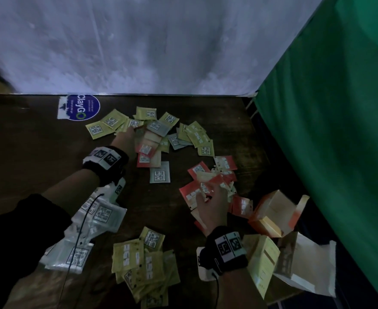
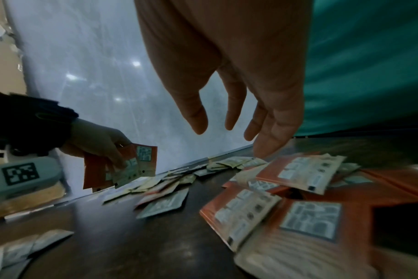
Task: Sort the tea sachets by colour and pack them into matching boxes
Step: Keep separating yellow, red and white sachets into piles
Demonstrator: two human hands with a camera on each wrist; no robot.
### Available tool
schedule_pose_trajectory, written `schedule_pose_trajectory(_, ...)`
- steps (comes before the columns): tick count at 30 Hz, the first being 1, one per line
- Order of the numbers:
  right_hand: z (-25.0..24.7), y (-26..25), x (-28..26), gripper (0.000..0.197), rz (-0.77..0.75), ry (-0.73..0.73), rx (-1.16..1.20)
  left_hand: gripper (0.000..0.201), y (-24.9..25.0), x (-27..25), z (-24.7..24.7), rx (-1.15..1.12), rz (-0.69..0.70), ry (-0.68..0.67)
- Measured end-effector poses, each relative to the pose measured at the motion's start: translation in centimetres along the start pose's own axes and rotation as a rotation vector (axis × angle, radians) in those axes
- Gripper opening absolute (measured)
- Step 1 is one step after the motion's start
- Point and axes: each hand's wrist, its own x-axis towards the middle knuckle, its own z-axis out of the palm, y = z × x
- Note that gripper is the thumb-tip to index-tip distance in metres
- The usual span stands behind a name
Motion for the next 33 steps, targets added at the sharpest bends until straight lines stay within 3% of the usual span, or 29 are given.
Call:
schedule_pose_trajectory(3, -0.1, -2.1, 0.8, 0.027, -0.013, -0.069, 0.16, 0.035, 2.0, -3.1, -1.3, -0.07, 0.136, -0.051)
schedule_pose_trajectory(8, -0.6, -6.4, 1.0, 0.046, 0.153, -0.39, 0.681, 0.042, 4.0, -5.8, -1.8, -0.278, 0.385, -0.371)
schedule_pose_trajectory(10, -0.5, -7.0, 1.1, 0.039, 0.137, -0.462, 0.827, 0.039, 4.8, -6.5, -1.1, -0.361, 0.436, -0.394)
schedule_pose_trajectory(13, -0.3, -7.0, 1.1, 0.038, 0.181, -0.441, 0.908, 0.019, 6.7, -8.0, 0.2, -0.55, 0.485, -0.368)
schedule_pose_trajectory(17, -0.1, -5.3, 1.3, 0.032, 0.192, -0.304, 0.767, 0.032, 8.1, -9.0, 2.3, -0.651, 0.495, -0.316)
schedule_pose_trajectory(20, -0.7, -2.7, 2.4, 0.027, 0.198, -0.116, 0.581, 0.05, 7.0, -7.6, 3.7, -0.292, 0.479, -0.273)
schedule_pose_trajectory(22, -1.9, -0.7, 3.6, 0.02, 0.221, 0.011, 0.354, 0.048, 5.9, -6.5, 4.3, -0.169, 0.42, -0.28)
schedule_pose_trajectory(24, -3.1, 1.3, 4.8, 0.013, 0.245, 0.036, 0.182, 0.044, 4.5, -5.3, 4.5, -0.101, 0.356, -0.289)
schedule_pose_trajectory(28, -3.4, 3.9, 6.2, 0.035, 0.326, -0.007, -0.331, 0.043, 1.1, -3.0, 4.6, 0.138, 0.189, -0.268)
schedule_pose_trajectory(30, -3.0, 3.1, 7.0, 0.055, 0.364, 0.127, -0.378, 0.044, -0.2, -2.6, 4.8, 0.241, 0.146, -0.253)
schedule_pose_trajectory(33, -2.9, -1.1, 8.7, 0.066, 0.19, 0.256, -0.336, 0.051, -1.6, -2.7, 5.5, 0.267, 0.125, -0.279)
